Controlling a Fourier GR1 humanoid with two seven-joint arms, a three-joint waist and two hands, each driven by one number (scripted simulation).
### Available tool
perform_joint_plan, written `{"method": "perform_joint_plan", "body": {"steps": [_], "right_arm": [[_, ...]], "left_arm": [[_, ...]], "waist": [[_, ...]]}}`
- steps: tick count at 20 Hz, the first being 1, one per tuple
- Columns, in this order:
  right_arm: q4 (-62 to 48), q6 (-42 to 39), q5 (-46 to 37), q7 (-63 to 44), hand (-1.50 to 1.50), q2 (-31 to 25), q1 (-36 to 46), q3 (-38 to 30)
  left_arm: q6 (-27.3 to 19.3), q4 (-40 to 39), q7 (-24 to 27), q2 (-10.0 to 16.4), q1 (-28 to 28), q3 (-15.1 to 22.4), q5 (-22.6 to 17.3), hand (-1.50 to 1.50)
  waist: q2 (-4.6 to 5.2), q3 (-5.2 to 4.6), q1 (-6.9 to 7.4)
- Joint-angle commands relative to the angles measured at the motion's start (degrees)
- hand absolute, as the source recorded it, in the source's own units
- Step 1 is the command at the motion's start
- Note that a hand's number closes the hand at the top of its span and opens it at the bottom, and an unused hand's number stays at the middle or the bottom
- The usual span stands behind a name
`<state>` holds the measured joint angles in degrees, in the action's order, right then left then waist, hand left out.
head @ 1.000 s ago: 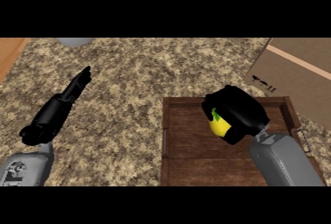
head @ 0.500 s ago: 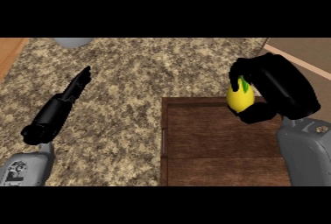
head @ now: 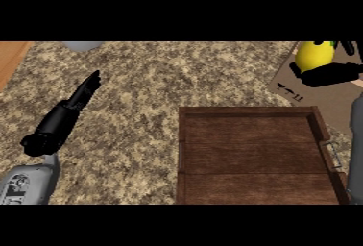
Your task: Pick the lemon from the tray and place it in the cardboard box
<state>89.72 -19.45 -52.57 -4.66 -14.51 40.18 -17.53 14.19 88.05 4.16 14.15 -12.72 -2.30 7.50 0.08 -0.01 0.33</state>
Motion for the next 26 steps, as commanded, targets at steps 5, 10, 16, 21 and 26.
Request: {"method": "perform_joint_plan", "body": {"steps": [5,10,16,21,26], "right_arm": [[-23.7,5.7,-1.7,7.0,1.5,-14.2,9.0,-6.6],[-37.6,0.7,-3.5,11.7,1.5,-21.6,10.0,-5.5],[-52.1,-2.5,-6.7,17.1,1.5,-25.1,12.5,-1.5],[-61.5,-4.3,-10.5,21.7,1.5,-29.8,12.6,1.2],[-67.8,-8.2,-10.4,32.6,-1.5,-31.5,15.4,2.8]], "left_arm": [[-1.3,1.9,-1.6,-2.3,-0.6,2.3,2.0,0.0],[-0.8,1.2,-0.8,-2.1,-0.9,2.0,1.9,0.0],[1.3,-0.4,-1.2,-1.2,-2.3,0.5,-0.2,0.0],[1.6,1.9,-1.2,-0.6,-1.2,0.6,0.1,0.0],[0.3,-0.8,-1.7,-2.4,-4.2,2.2,2.0,0.0]], "waist": [[0.35,0.04,0.97],[0.62,0.04,1.22],[0.74,0.06,1.65],[0.87,0.11,2.28],[1.12,0.17,2.24]]}}
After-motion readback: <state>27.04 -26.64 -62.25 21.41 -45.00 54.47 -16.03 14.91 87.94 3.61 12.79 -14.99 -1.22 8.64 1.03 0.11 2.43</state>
